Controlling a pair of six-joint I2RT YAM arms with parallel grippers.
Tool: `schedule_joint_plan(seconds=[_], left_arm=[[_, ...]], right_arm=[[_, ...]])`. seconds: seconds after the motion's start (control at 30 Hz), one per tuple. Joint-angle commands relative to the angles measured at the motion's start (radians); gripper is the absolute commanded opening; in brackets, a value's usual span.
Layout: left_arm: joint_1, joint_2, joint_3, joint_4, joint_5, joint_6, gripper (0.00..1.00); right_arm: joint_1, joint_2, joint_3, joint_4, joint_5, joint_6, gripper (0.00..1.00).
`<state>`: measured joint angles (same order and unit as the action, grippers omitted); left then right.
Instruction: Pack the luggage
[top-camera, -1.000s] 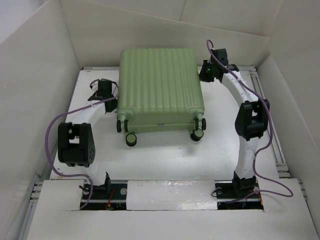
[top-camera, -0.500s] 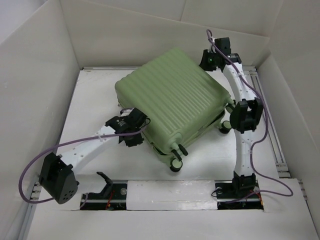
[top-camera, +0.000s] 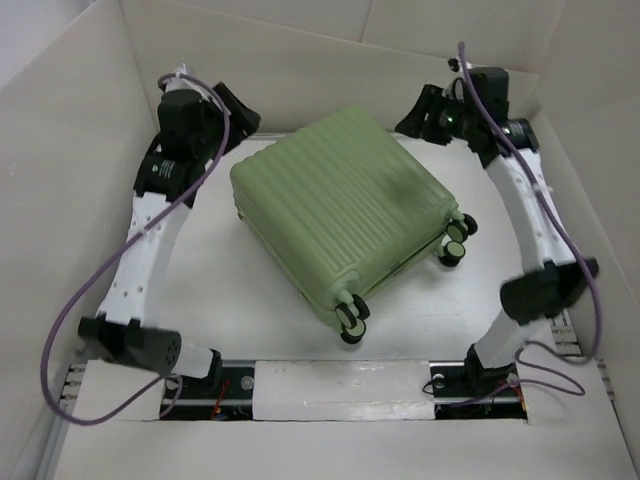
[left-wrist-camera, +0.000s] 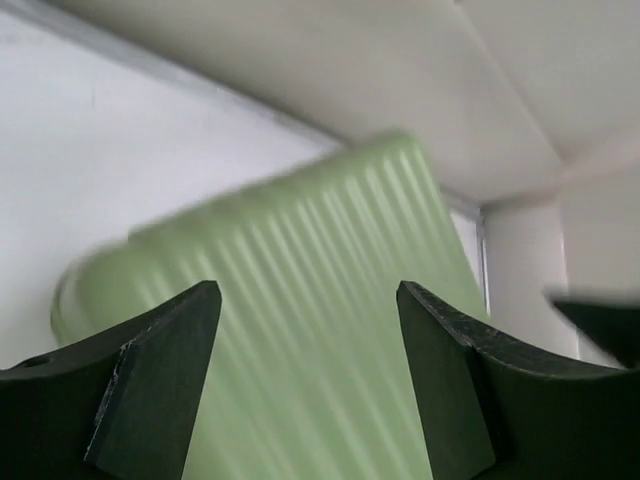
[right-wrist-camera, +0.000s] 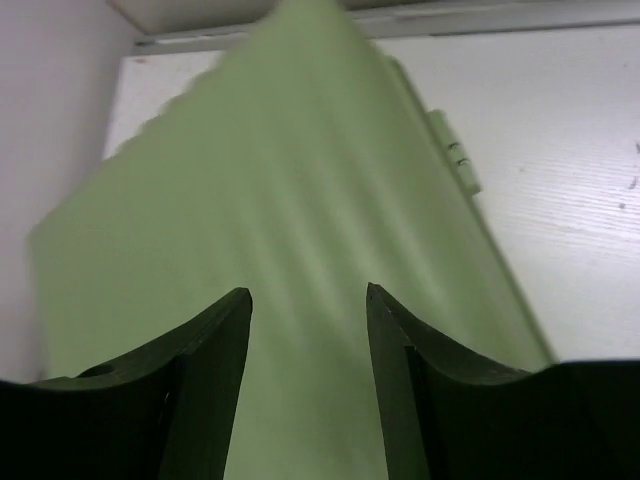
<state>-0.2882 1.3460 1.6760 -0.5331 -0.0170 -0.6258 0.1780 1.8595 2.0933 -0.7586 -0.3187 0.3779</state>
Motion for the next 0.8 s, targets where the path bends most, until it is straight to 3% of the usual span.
schedule_joint_plan(seconds=[0.0, 0.07, 0.1, 0.13, 0.2, 0.23, 0.43, 0.6, 0.7, 0.77], left_arm=[[0.14, 0.16, 0.033, 0.237, 0.184, -0.028, 0.69], [0.185, 0.244, 0.12, 0.257, 0.225, -0.054, 0.69], [0.231, 0.336, 0.148, 0.269, 0.264, -0.064, 0.69], [0.247, 0.382, 0.171, 0.28, 0.293, -0.074, 0.69], [0.273, 0.477, 0.25, 0.28, 0.36, -0.092, 0.65], [0.294, 0.57, 0.281, 0.28, 0.383, -0.092, 0.63], [0.305, 0.821, 0.501, 0.233, 0.439, -0.081, 0.62], [0.305, 0.9, 0.53, 0.214, 0.52, -0.043, 0.58], [0.253, 0.84, 0.403, 0.212, 0.497, 0.009, 0.56], [0.222, 0.764, 0.19, 0.289, 0.46, 0.037, 0.55]], right_arm=[[0.015, -0.259, -0.247, 0.031, 0.087, 0.038, 0.56], [0.005, -0.425, -0.376, 0.054, 0.14, 0.073, 0.56], [0.005, -0.478, -0.435, 0.054, 0.217, 0.085, 0.51], [0.005, -0.531, -0.541, 0.054, 0.254, 0.101, 0.28], [0.017, -0.679, -0.643, 0.015, 0.306, 0.16, 0.07], [0.032, -0.724, -0.736, -0.004, 0.341, 0.18, 0.01], [0.141, -0.885, -1.013, -0.123, 0.418, 0.364, 0.0], [0.178, -0.824, -1.144, -0.039, 0.402, 0.421, 0.0], [0.196, -0.731, -1.144, 0.085, 0.379, 0.412, 0.0], [0.196, -0.637, -1.118, 0.18, 0.357, 0.376, 0.0]])
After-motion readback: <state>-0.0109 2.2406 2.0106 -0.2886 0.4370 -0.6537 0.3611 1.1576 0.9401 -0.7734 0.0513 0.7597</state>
